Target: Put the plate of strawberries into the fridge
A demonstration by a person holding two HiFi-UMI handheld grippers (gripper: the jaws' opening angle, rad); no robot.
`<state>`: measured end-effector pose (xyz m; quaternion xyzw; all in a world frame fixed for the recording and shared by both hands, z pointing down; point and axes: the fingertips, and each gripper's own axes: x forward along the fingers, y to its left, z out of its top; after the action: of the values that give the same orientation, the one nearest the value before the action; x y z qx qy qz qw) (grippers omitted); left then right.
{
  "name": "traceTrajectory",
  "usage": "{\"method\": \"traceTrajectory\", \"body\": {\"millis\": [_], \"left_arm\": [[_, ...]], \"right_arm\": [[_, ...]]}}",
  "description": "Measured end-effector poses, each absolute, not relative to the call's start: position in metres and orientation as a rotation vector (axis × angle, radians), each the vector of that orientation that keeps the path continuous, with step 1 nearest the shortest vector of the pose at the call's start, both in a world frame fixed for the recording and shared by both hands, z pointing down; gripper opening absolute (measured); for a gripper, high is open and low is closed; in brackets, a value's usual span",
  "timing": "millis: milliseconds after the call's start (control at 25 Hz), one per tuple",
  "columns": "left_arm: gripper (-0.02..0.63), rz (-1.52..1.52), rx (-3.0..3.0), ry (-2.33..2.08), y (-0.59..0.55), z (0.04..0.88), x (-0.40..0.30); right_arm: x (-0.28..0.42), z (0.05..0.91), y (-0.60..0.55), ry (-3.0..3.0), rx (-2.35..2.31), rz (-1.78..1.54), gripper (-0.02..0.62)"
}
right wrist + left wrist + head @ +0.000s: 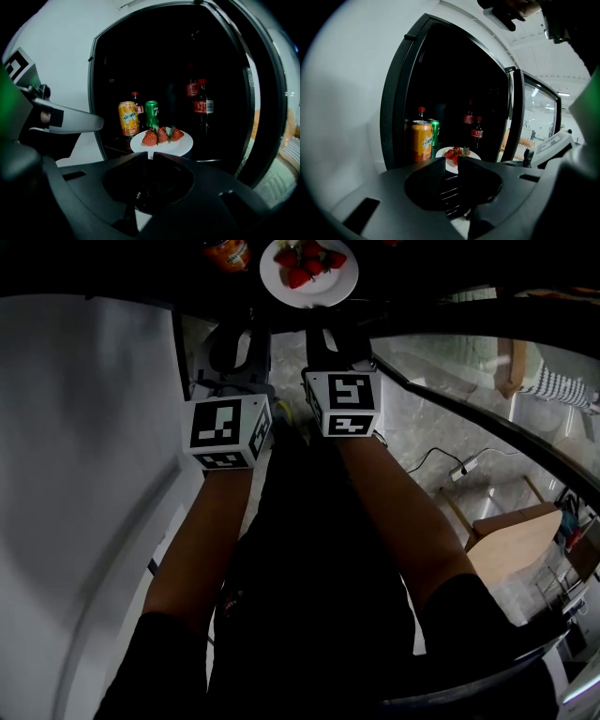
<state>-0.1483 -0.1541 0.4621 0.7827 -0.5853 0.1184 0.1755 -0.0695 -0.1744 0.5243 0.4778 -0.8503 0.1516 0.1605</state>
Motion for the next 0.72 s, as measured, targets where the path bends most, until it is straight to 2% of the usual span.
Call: {"method": "traceTrajectory", "body": {"millis": [720], "left_arm": [[0.066, 0.351, 2.234, -1.637, -0.171, 0.462, -0.148]], "right_arm": [[-0.055, 0.515, -0.203, -2.433, 1.414, 0.451, 0.025]]}}
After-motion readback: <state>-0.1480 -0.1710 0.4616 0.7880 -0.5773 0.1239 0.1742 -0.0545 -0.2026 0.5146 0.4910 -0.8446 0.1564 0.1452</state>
